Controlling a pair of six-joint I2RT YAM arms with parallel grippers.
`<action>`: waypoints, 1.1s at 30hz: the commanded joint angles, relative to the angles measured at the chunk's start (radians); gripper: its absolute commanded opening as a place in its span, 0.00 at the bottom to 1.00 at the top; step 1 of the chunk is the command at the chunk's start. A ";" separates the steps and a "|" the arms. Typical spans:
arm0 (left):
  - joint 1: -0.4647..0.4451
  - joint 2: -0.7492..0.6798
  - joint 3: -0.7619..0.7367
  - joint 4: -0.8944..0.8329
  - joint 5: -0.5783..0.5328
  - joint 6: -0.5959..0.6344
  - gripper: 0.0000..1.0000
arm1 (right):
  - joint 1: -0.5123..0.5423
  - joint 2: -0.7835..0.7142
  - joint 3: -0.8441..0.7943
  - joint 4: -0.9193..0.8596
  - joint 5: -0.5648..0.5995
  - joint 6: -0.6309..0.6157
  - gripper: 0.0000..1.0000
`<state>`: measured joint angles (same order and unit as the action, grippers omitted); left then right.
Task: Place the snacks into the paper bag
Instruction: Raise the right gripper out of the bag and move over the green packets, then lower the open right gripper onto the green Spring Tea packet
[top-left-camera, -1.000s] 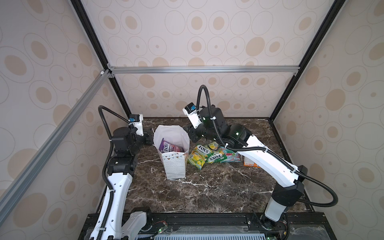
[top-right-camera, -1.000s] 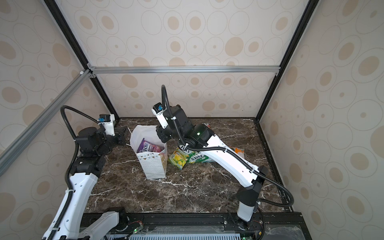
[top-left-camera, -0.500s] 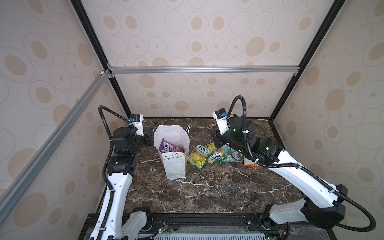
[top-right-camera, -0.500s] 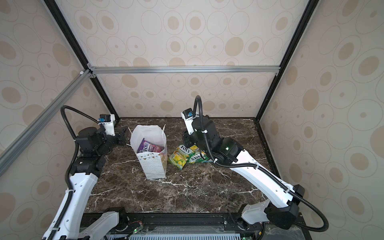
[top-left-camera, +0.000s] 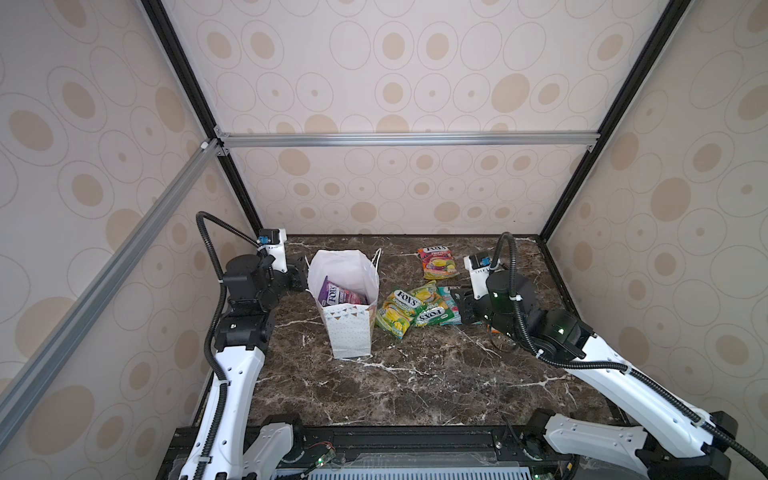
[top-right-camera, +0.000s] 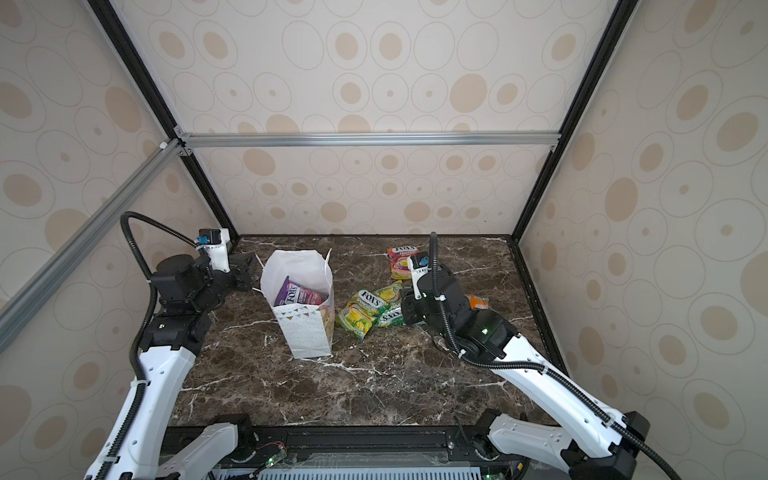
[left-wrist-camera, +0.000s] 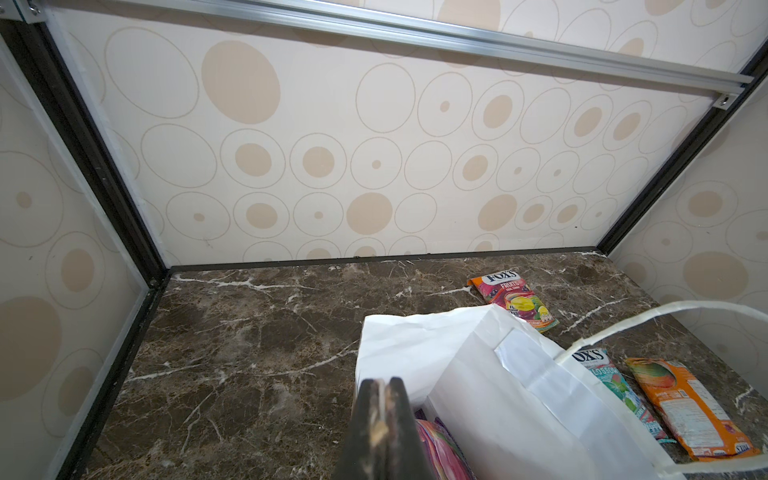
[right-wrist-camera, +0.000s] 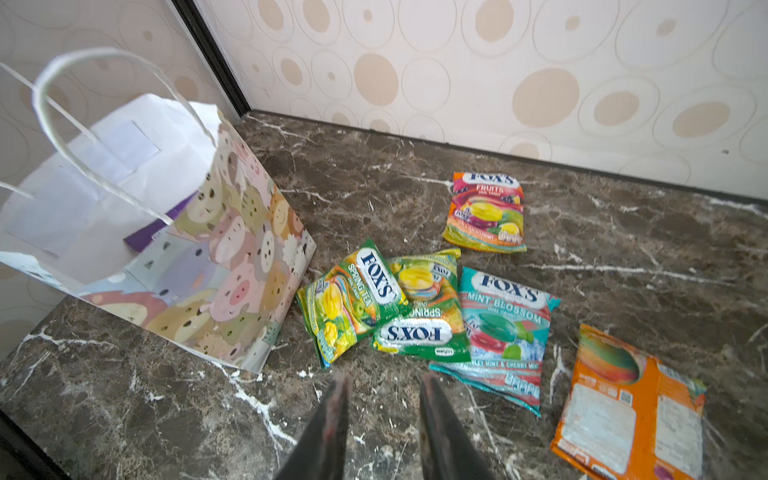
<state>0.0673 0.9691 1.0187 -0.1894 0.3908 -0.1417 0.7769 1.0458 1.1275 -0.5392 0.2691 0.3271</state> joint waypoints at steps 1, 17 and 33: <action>0.006 -0.018 0.008 0.033 -0.005 -0.006 0.00 | -0.009 -0.029 -0.072 0.000 -0.034 0.075 0.31; 0.006 0.009 0.008 0.031 0.007 -0.009 0.00 | -0.010 -0.002 -0.304 0.210 -0.127 0.194 0.32; 0.005 -0.005 0.009 0.028 -0.007 0.001 0.00 | -0.011 0.166 -0.357 0.359 -0.199 0.219 0.37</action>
<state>0.0673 0.9771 1.0176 -0.1871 0.3862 -0.1413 0.7708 1.1912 0.7765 -0.2256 0.0925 0.5282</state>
